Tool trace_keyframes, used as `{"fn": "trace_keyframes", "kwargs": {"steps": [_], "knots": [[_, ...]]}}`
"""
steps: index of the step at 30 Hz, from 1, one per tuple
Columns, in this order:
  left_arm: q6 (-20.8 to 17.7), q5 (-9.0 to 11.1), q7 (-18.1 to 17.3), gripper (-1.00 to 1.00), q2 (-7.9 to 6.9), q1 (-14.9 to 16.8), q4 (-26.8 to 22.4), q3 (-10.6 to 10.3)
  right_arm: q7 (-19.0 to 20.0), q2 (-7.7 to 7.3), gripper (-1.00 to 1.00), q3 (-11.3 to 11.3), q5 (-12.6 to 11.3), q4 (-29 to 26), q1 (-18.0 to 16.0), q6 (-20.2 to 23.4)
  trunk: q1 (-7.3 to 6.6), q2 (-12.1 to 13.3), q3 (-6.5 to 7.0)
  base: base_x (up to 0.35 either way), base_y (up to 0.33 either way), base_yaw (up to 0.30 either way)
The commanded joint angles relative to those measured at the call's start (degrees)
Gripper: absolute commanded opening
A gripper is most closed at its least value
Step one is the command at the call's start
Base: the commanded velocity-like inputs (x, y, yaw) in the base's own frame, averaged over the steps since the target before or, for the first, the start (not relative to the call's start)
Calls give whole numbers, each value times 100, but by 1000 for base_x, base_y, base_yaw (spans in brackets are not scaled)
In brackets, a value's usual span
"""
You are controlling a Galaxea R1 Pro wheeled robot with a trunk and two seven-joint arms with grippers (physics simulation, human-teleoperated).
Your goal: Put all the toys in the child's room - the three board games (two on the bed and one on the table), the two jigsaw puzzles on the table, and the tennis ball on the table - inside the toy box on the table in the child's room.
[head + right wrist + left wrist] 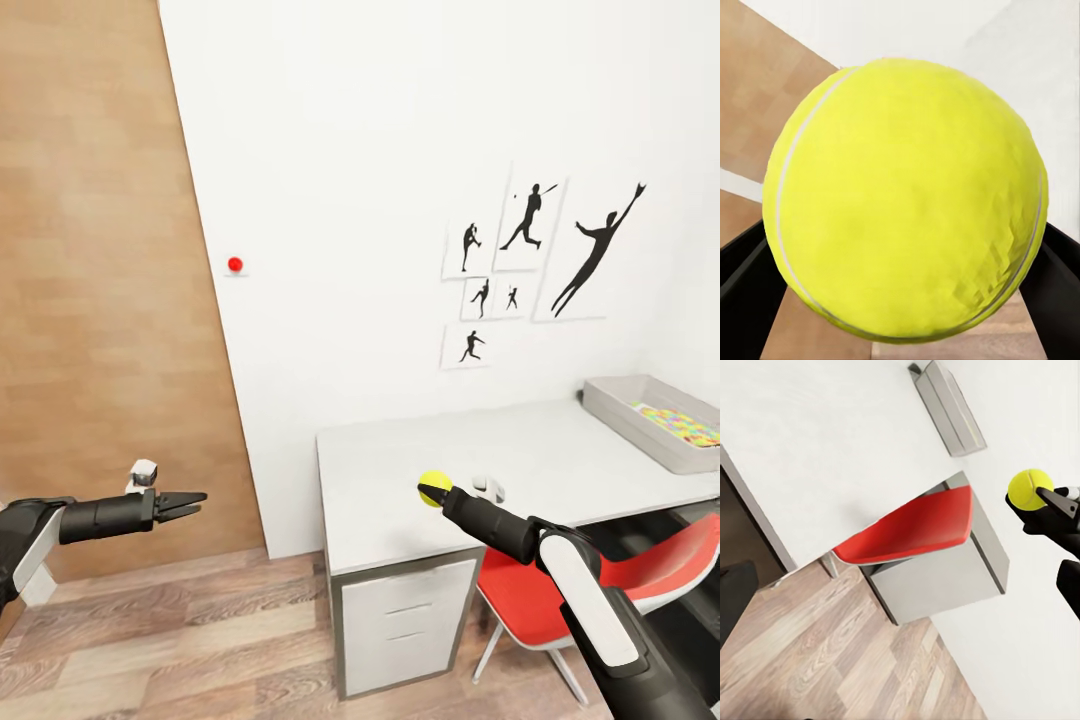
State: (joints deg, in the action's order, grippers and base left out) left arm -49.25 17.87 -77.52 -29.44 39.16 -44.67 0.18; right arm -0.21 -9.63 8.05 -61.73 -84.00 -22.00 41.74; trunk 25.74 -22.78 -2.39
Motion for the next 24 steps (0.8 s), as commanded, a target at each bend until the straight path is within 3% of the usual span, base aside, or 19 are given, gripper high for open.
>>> {"fn": "trace_keyframes", "kwargs": {"steps": [1, 13, 24], "knots": [[-56, 16, -9, 100, -1, 4, -2, -1, -3, -3, -100, 4, -4, -2, -6, 13, 4, -13, -11, -1, 0, -59], [-55, 6, -9, 100, 0, 4, 0, -10, -5, 5, -100, 10, -5, -17, -6, 10, 4, -13, -13, 0, 0, -18], [-52, 6, -9, 100, 0, 4, -1, -10, 23, 5, -100, 4, -5, -5, -6, 15, 4, -13, -80, 0, 0, -162]]}}
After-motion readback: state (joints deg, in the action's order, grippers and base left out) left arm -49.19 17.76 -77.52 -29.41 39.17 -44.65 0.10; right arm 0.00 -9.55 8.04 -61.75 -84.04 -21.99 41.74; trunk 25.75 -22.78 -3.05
